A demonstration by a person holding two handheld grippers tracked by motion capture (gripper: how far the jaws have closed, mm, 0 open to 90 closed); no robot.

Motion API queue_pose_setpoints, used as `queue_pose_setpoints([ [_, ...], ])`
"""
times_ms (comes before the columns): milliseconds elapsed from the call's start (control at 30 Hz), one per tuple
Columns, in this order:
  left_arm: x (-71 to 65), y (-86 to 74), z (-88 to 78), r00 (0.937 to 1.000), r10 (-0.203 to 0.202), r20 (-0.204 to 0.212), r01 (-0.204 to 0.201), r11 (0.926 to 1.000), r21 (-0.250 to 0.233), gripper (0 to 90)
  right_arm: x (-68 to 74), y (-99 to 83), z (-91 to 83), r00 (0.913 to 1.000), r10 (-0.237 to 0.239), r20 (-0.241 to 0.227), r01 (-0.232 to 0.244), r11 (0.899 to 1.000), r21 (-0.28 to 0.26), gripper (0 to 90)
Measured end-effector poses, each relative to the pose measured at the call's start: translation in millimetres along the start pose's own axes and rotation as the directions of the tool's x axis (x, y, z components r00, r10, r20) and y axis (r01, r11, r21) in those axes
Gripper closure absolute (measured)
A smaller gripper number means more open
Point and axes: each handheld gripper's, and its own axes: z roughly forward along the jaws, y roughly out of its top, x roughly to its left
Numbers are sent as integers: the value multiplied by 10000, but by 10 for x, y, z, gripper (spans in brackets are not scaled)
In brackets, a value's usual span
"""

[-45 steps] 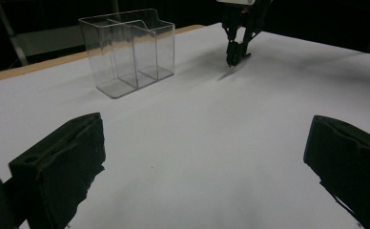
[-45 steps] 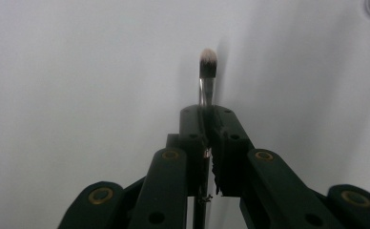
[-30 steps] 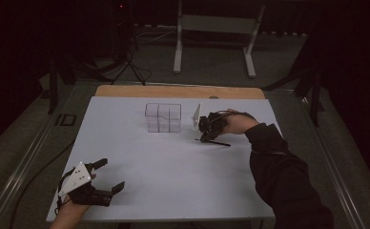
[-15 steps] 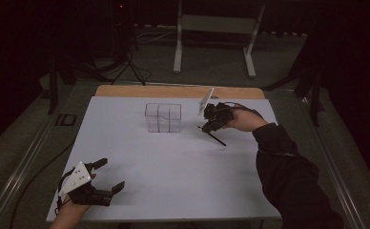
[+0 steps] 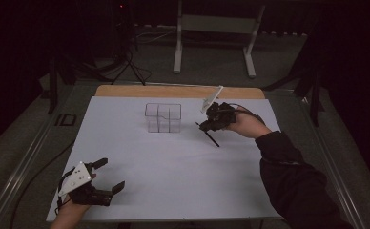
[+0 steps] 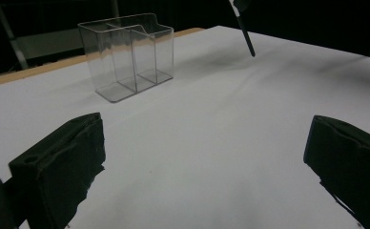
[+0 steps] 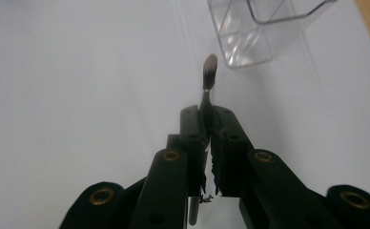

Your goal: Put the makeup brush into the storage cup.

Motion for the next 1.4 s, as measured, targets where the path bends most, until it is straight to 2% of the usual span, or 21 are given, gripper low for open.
queue_pose_setpoints([
  [167, 1, 1, 5, 10000, -17, 5, 17, 10000, -5, 11, 63, -39, -56, 9996, 264, 68, -258, 9968, -756, 842],
  [233, 0, 2, 6, 10000, -9, 13, 9, 10000, -3, 12, 85, -58, -79, 9991, 330, 266, -302, 9945, -1004, 842],
  [433, 1, 2, 7, 10000, -45, 23, 45, 10000, -26, 11, 149, -129, -133, 9951, 802, 580, -671, 9775, -2002, 842],
  [567, 1, 3, 9, 10000, -58, 37, 58, 10000, -35, 12, 206, -191, -165, 9913, 1103, 719, -849, 9528, -2914, 842],
  [767, -3, 6, 10, 10000, -47, 53, 47, 10000, -39, 11, 327, -220, -172, 9850, 1191, 1248, -649, 9262, -3715, 842],
  [833, -3, 4, 11, 10000, -31, 57, 31, 10000, -11, 12, 372, -219, -173, 9808, 1361, 1396, -694, 9128, -4025, 842],
  [1033, -3, 4, 6, 10000, -50, 51, 50, 10000, -46, 12, 467, -224, -160, 9643, 1928, 1814, -908, 8846, -4574, 843],
  [1067, -3, 4, 6, 10000, -50, 51, 50, 10000, -46, 12, 467, -224, -160, 9643, 1928, 1814, -908, 8846, -4574, 843],
  [1100, -7, 4, 7, 10000, -47, 60, 47, 10000, -47, 12, 502, -217, -165, 9588, 2076, 1940, -949, 8774, -4702, 842],
  [1133, -7, 4, 7, 10000, -47, 60, 47, 10000, -47, 11, 502, -217, -165, 9588, 2076, 1940, -949, 8774, -4702, 842],
  [1167, -8, 4, 8, 10000, -21, 73, 21, 10000, -22, 12, 523, -210, -188, 9567, 2179, 1928, -1016, 8711, -4805, 842],
  [1233, -9, 4, 9, 10000, -6, 75, 6, 10000, -9, 11, 532, -206, -197, 9549, 2178, 2019, -961, 8700, -4837, 842],
  [1267, -9, 4, 9, 10000, -25, 76, 25, 10000, -17, 11, 547, -200, -222, 9540, 2236, 1997, -995, 8644, -4928, 843],
  [1300, -9, 4, 9, 10000, -25, 76, 25, 10000, -17, 11, 547, -200, -222, 9540, 2236, 1997, -995, 8644, -4928, 843],
  [1333, -9, 1, 8, 10000, -27, 65, 27, 10000, -4, 12, 561, -193, -262, 9507, 2287, 2093, -935, 8553, -5096, 843],
  [1367, -9, 1, 8, 10000, -27, 65, 27, 10000, -4, 12, 561, -193, -262, 9507, 2287, 2093, -935, 8553, -5096, 843],
  [1400, -10, 0, 8, 10000, -19, 56, 19, 10000, 11, 12, 578, -182, -300, 9461, 2395, 2178, -916, 8433, -5295, 843],
])
